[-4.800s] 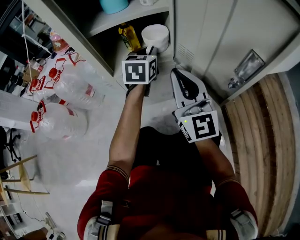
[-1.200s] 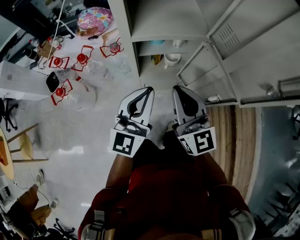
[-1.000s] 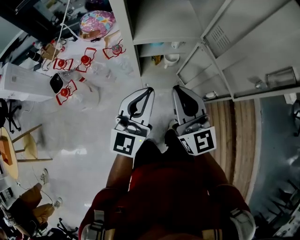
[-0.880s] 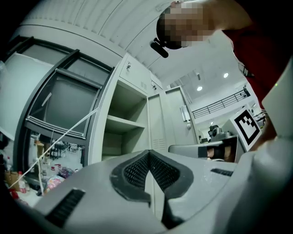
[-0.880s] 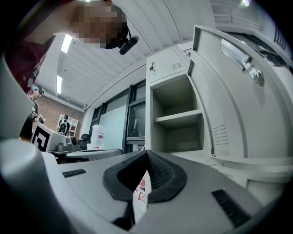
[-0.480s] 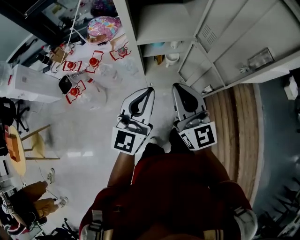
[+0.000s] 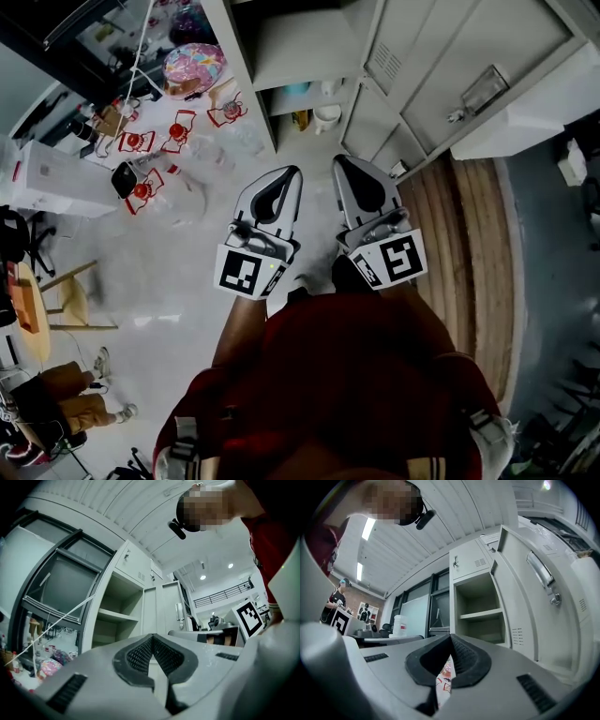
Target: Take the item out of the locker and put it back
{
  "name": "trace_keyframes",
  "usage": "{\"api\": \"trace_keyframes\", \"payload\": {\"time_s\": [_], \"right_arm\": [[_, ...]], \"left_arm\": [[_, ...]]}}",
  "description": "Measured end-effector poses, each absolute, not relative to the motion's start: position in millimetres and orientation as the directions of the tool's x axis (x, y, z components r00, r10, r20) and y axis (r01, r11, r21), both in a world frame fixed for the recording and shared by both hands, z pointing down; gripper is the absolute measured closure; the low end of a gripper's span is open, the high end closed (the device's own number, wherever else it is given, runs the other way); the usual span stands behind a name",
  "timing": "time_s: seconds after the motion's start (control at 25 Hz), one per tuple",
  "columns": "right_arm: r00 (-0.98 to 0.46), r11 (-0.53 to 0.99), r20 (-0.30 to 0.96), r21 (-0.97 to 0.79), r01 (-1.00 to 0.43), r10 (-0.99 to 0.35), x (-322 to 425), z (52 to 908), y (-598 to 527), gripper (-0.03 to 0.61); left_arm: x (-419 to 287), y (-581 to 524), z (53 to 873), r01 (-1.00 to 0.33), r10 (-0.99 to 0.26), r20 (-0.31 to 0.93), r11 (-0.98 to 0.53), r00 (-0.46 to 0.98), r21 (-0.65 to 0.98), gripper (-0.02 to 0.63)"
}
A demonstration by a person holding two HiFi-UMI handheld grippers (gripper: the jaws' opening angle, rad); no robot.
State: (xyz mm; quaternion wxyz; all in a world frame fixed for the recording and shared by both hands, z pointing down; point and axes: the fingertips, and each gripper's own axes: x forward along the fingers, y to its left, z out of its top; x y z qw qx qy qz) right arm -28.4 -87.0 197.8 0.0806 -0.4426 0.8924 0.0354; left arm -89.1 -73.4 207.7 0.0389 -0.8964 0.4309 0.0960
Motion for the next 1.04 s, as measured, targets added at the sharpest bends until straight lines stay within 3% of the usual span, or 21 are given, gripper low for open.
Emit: {"api": "trace_keyframes", "payload": {"time_s": [1.04], "right_arm": [[-0.601,0.605,-0.151,0.025,-0.796,-0.785,-29.3,197.4,-78.7,0.578]], "left_arm": [[-85.8,-67.5,198.4,-0.761,-0.744,-0.211,-0.649,0.634,0.003,0.607]]}}
